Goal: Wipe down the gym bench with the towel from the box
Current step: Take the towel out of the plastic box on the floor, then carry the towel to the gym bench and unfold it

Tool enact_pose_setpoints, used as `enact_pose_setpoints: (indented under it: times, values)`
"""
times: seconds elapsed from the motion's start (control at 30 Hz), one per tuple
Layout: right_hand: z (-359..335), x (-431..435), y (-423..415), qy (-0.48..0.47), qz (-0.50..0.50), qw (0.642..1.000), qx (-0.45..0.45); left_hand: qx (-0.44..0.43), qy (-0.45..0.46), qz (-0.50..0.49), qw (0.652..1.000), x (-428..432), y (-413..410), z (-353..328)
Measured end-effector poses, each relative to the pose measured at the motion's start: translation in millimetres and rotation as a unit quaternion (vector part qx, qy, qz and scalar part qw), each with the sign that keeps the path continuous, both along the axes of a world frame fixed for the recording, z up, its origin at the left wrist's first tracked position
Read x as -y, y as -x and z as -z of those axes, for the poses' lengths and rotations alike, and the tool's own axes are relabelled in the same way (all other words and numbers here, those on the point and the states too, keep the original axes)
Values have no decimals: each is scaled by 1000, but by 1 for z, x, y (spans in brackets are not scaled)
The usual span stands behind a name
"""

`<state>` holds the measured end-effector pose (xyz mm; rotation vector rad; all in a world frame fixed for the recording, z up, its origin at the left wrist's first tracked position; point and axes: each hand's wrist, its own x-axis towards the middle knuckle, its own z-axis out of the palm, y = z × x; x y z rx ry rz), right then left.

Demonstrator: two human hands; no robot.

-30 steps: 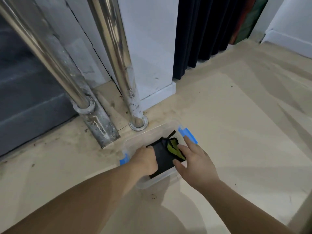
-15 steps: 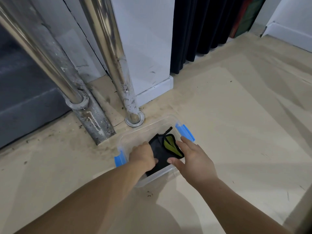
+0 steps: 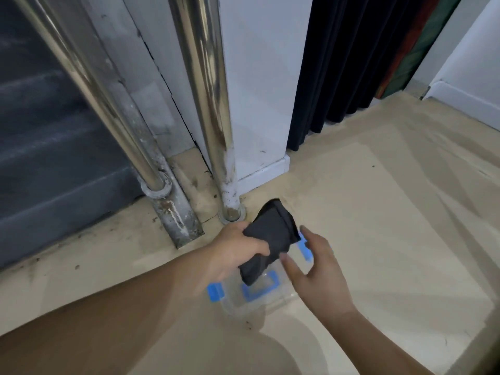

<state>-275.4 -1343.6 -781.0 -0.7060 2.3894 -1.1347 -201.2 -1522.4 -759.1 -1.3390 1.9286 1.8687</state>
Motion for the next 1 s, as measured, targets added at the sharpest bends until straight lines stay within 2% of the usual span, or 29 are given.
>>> enact_pose_setpoints:
  times: [0.07, 0.17, 0.23, 0.3, 0.33, 0.37, 0.43, 0.53, 0.63, 0.73, 0.83, 1.0]
  values:
    - [-61, 4, -8, 36, 81, 983, 163, -22, 9, -4, 1000, -8, -13, -59]
    - [-159, 0, -13, 34, 122, 935, 330, -53, 0, -9, 999, -32, -33, -161]
    - [-231, -9, -14, 51, 126, 881, 454, -81, -30, -7, 996, -54, -50, -234]
    - [-302, -25, -19, 108, 116, 799, 580, -101, -70, 4, 992, -76, -67, -309]
    - [-340, -35, -24, 134, 116, 770, 612, -104, -89, 9, 991, -86, -75, -347]
    - [-374, -46, -30, 147, 121, 760, 621, -102, -108, 17, 989, -97, -84, -385]
    - [-443, -67, -45, 146, 152, 768, 605, -91, -131, 35, 986, -115, -101, -458]
    - [-544, -100, -74, 164, 259, 799, 518, -68, -145, 53, 986, -140, -123, -553]
    - [-625, -133, -111, 189, 350, 808, 435, -37, -144, 81, 986, -166, -142, -620]
    - [-677, -160, -153, 213, 393, 798, 404, -24, -147, 146, 978, -192, -161, -666]
    - [-711, -191, -192, 242, 444, 771, 386, -17, -155, 218, 963, -219, -177, -698]
    - [-765, -289, -255, 299, 505, 732, 347, -56, -154, 324, 932, -295, -197, -751]
